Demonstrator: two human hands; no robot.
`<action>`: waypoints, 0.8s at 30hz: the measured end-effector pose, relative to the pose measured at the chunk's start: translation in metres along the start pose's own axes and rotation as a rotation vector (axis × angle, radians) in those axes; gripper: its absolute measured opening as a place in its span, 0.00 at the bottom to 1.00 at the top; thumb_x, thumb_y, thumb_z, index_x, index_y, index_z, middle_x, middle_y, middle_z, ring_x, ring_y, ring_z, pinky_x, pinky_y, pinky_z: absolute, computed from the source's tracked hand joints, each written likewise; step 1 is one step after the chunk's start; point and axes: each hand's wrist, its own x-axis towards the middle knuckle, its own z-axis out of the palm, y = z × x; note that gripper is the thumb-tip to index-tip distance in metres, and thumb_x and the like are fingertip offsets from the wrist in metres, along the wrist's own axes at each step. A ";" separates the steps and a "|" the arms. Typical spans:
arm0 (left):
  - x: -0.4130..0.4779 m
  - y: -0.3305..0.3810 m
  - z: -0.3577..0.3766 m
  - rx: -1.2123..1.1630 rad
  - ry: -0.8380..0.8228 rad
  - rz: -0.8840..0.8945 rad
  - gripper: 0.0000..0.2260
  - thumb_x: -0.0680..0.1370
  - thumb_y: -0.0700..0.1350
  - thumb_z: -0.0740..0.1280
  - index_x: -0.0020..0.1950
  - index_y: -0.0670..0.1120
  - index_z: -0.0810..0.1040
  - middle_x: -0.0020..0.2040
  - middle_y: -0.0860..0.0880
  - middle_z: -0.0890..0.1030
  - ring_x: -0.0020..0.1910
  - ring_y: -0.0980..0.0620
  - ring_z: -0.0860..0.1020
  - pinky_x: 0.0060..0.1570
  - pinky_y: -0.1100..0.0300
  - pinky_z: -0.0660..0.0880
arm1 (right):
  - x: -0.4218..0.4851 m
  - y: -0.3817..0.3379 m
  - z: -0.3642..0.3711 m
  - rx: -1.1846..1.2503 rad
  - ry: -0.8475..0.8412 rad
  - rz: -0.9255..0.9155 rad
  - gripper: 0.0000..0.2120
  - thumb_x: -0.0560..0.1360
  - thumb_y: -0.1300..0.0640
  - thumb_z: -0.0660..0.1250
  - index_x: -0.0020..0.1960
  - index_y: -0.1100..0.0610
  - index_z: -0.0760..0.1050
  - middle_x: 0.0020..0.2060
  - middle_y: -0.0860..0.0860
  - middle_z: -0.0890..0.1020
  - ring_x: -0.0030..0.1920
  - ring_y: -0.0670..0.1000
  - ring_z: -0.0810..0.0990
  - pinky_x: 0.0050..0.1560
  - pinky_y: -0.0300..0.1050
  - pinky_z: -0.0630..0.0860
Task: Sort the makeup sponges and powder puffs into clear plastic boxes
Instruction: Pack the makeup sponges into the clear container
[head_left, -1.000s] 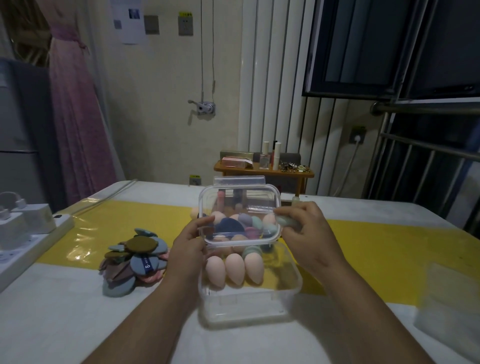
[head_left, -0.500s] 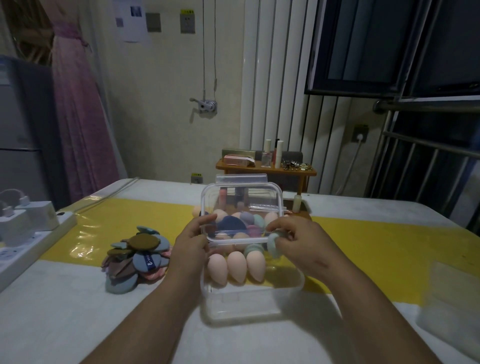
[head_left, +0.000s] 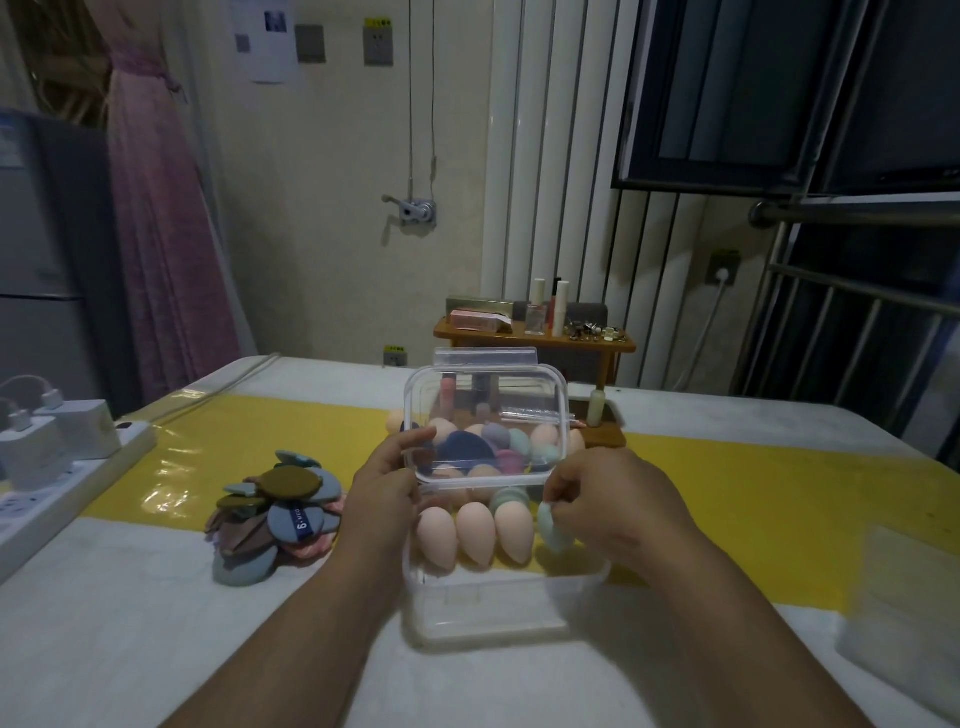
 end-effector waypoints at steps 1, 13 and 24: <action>0.001 -0.001 0.000 -0.003 0.000 0.001 0.27 0.72 0.27 0.54 0.53 0.53 0.85 0.51 0.49 0.83 0.42 0.54 0.85 0.33 0.60 0.80 | 0.000 0.000 0.001 -0.008 0.005 -0.002 0.09 0.72 0.52 0.67 0.48 0.41 0.82 0.46 0.42 0.83 0.43 0.47 0.77 0.33 0.39 0.67; 0.000 0.004 0.004 -0.001 0.001 0.009 0.29 0.72 0.25 0.52 0.51 0.51 0.85 0.51 0.47 0.82 0.37 0.55 0.84 0.28 0.63 0.77 | 0.000 -0.007 0.005 -0.168 0.003 -0.014 0.02 0.71 0.50 0.67 0.43 0.44 0.77 0.39 0.46 0.78 0.40 0.52 0.75 0.30 0.41 0.62; 0.000 0.002 0.003 0.017 0.012 -0.002 0.29 0.73 0.27 0.52 0.50 0.55 0.85 0.56 0.47 0.80 0.43 0.53 0.84 0.32 0.62 0.79 | 0.000 -0.006 0.007 -0.206 -0.001 -0.091 0.08 0.71 0.52 0.69 0.49 0.45 0.83 0.43 0.47 0.82 0.42 0.51 0.77 0.33 0.42 0.66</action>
